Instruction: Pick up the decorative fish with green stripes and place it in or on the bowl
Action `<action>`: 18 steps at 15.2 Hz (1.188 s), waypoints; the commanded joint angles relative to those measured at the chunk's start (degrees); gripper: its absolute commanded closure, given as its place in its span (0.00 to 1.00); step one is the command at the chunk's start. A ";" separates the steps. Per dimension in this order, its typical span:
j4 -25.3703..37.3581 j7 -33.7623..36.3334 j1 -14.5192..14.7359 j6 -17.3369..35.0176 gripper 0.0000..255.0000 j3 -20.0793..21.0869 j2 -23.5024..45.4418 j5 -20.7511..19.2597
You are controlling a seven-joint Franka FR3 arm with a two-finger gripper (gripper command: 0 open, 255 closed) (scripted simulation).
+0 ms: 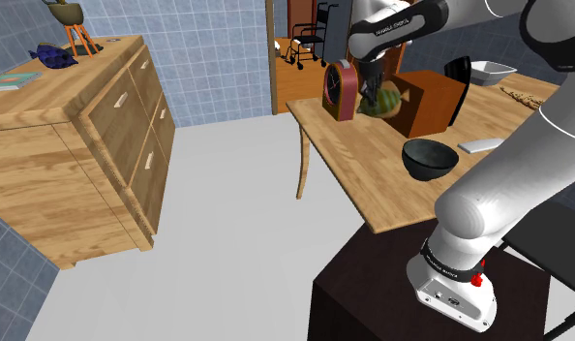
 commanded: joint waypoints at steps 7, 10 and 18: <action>-0.56 -1.36 -0.06 -4.37 1.00 0.15 -5.13 0.03; -6.60 -1.64 -0.41 -5.29 1.00 0.09 -12.16 -0.66; -19.95 -3.86 -1.77 -11.12 1.00 0.04 -31.77 -2.02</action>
